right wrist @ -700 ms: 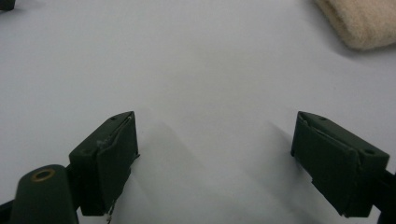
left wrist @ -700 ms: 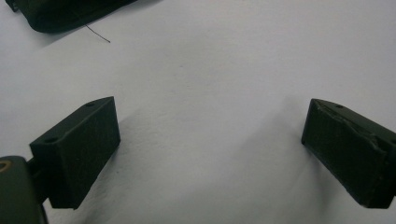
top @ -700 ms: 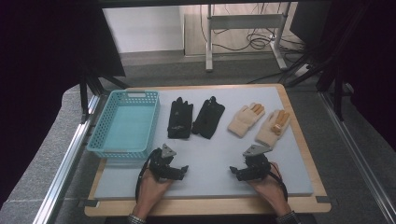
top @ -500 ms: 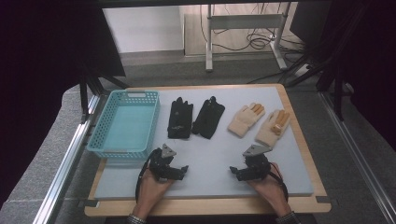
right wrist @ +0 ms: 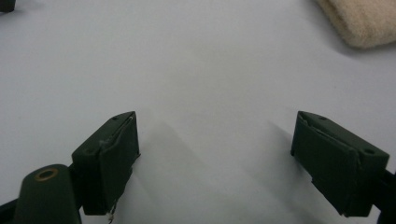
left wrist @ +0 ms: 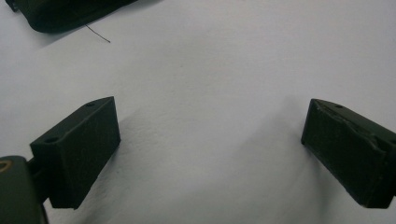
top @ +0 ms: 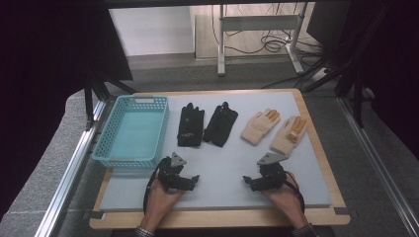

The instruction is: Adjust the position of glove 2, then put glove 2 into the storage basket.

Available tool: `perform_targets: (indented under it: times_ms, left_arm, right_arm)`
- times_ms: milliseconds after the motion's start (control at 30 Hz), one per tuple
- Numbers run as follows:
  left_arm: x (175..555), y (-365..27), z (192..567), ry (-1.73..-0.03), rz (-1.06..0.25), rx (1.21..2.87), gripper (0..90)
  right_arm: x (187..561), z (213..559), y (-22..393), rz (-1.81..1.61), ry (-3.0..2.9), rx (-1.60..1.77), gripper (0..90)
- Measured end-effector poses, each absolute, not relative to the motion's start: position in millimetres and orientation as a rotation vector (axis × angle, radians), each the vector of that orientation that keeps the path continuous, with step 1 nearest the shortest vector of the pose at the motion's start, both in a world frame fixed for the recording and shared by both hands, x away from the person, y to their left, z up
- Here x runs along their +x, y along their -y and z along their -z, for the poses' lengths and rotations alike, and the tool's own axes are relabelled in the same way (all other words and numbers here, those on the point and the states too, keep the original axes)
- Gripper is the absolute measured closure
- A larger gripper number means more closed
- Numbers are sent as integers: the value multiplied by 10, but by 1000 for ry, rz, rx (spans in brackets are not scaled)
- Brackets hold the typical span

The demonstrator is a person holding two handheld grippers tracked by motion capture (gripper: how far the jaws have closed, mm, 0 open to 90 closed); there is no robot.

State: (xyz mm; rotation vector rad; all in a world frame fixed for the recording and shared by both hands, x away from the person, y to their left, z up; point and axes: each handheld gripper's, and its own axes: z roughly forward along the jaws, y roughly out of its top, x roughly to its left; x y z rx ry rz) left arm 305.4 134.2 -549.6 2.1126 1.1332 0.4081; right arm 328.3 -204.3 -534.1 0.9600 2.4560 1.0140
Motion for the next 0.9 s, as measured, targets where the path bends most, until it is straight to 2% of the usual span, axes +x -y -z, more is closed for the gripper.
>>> perform_targets:
  times_ms: [467, 900]
  left_arm:
    - [3054, -1343, 5495, -1132, -408, 2113, 46]
    - [3053, -1344, 5495, -1132, -408, 2114, 46]
  right_arm:
    - [3356, 5225, 2037, -1045, -2447, 1002, 165]
    - [3649, 5118, 1831, -1048, -2473, 996, 167]
